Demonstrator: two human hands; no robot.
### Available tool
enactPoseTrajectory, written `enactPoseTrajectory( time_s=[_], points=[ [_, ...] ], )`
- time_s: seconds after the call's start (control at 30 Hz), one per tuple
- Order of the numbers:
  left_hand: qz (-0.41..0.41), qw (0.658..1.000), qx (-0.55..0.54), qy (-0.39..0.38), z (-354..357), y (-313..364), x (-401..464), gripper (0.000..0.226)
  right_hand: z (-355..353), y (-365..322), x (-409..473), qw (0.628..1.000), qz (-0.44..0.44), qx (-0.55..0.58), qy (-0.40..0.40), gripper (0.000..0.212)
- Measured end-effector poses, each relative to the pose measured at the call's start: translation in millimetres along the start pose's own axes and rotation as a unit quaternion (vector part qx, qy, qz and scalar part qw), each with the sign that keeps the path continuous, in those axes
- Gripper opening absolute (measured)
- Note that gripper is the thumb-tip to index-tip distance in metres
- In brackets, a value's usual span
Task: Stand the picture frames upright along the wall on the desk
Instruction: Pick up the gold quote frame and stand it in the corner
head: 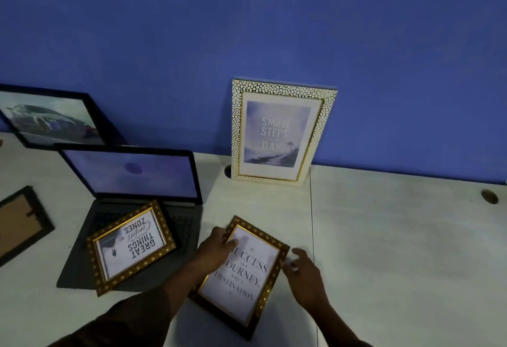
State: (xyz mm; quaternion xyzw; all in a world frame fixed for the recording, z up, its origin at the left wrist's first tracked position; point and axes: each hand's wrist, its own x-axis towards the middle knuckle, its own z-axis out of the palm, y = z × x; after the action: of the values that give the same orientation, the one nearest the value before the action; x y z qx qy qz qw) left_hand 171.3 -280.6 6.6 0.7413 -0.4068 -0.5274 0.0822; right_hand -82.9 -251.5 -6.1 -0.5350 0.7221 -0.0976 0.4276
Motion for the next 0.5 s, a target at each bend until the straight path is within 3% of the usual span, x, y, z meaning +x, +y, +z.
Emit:
enactPoseTrajectory(
  time_s=[0.1, 0.23, 0.33, 0.4, 0.5],
  points=[
    [0.027, 0.999, 0.013, 0.029, 11, -19, -13, 0.029, 16, 7, -22, 0.999, 0.041, 0.012, -0.027, 0.051],
    [-0.003, 0.999, -0.006, 0.045, 12, -34, -27, 0.050, 39, 15, -46, 0.991, 0.107, 0.074, -0.042, 0.050],
    [-0.011, 0.999, -0.035, 0.021, 7, -45, -34, 0.050, 55, 6, -60, 0.981, 0.143, 0.129, -0.035, 0.044],
    [-0.012, 0.998, -0.056, 0.006, 1, -48, -36, 0.044, 65, 1, -65, 0.970, 0.170, 0.173, -0.020, 0.046],
    [-0.004, 0.997, -0.080, -0.015, -12, -59, -30, 0.018, 74, 0, -67, 0.948, 0.215, 0.235, -0.005, 0.048]
  ],
)
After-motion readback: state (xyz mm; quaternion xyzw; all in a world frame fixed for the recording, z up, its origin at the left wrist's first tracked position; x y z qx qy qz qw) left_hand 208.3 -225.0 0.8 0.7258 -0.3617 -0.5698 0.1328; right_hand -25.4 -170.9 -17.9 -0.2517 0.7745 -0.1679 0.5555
